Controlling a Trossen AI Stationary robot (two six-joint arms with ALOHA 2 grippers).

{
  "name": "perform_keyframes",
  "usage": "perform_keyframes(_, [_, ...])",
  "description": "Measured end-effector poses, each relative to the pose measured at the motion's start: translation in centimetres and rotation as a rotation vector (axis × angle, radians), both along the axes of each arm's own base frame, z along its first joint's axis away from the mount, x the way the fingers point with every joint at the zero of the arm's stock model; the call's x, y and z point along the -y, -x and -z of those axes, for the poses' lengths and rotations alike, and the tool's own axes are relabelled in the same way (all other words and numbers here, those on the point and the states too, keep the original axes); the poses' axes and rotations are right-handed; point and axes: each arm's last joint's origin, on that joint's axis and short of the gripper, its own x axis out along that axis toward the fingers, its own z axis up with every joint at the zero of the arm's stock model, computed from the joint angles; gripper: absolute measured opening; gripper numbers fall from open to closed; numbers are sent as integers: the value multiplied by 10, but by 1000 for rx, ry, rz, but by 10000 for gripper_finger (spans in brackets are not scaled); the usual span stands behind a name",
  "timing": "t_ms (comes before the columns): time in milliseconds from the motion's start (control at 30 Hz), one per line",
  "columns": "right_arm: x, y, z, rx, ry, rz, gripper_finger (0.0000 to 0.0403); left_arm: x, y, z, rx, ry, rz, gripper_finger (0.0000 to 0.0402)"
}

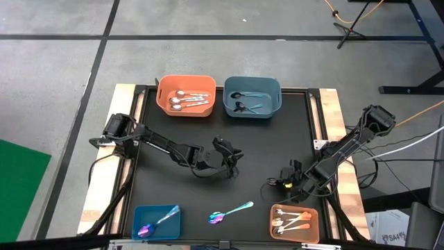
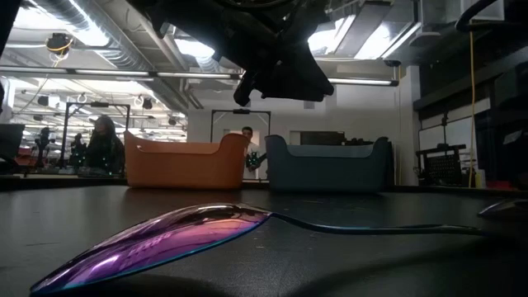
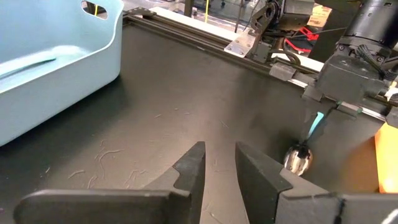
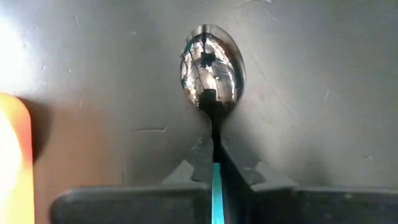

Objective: Sort silverware by color (type)
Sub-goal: Put the blue spoon into the top blue bin

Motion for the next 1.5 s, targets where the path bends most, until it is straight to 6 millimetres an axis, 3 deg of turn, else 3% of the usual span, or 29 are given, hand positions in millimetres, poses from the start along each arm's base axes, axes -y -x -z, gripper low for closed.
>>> perform_keyframes(400, [0,-1,-1,6,0,2,3,0,0,0,-4,-7,7,82])
perform_keyframes(600, [-9,-10,-18,25,2,-36,2,1,4,-14,-8,-44,110,82])
perform_keyframes(767, [-11,-24,-45,15,19,-40,1,4,11,-33,-2,-76,199,82])
perform_keyframes(1100, [18,-59,-108,-28,168,-100,1,11,36,-75,8,-187,279,82])
perform_keyframes(1300, [48,-87,-154,76,241,-178,1,15,42,-81,-3,-229,271,82])
perform_keyframes(1500, [93,-104,-195,152,348,-182,1,19,45,-75,-68,-240,285,82])
